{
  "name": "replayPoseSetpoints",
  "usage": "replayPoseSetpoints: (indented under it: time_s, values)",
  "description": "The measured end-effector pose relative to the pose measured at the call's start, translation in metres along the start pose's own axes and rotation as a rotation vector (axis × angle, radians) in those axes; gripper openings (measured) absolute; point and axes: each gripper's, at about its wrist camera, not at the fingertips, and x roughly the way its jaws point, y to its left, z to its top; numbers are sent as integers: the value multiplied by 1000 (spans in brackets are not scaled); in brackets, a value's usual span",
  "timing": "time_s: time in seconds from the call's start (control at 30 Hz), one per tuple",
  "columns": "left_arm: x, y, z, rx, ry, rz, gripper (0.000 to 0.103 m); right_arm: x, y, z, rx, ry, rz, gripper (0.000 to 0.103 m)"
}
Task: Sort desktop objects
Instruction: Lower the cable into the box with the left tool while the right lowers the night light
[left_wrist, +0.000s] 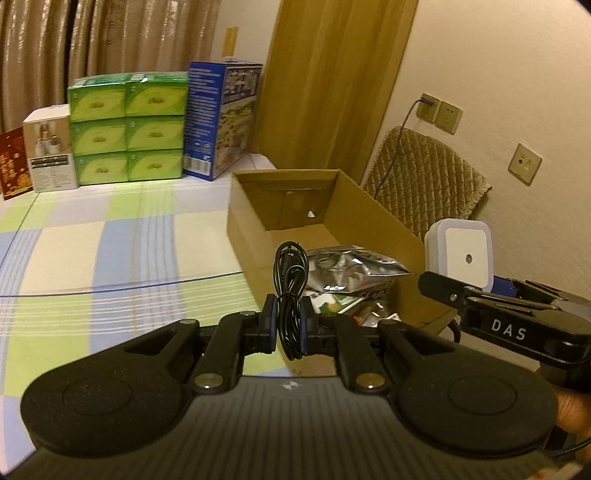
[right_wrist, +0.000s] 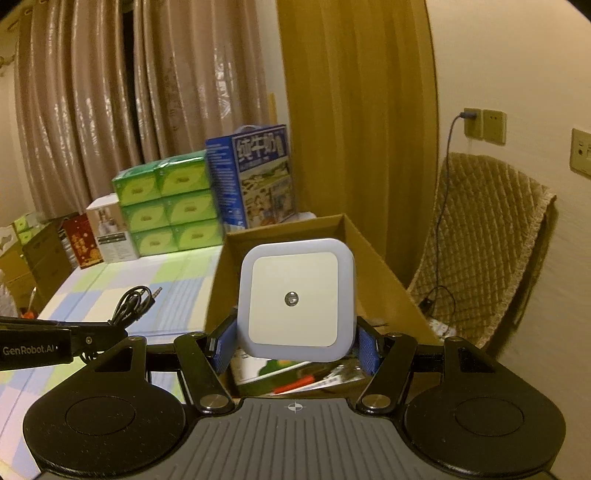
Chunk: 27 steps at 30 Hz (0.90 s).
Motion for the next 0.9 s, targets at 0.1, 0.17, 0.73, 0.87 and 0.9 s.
replayPoseSetpoints:
  time_s: [0.1,0.17,0.73,0.87,0.9]
  values:
    - [9,-8,4,6,5,-12,8,1,-8,2,4,0,-8,62]
    - [13,-13,6,11,9,-22,8,2,-13,3,6,1,-11,62]
    - [41,-38,15,22,30,-62,8,16,-40,6,23,14,-31,62]
    - [48,-41,15,19,37,-67,8,19,-46,8,22,17,-35,62]
    - [50,-42,15,18,39,-68,8,20,-47,9,21,18,-36,62]
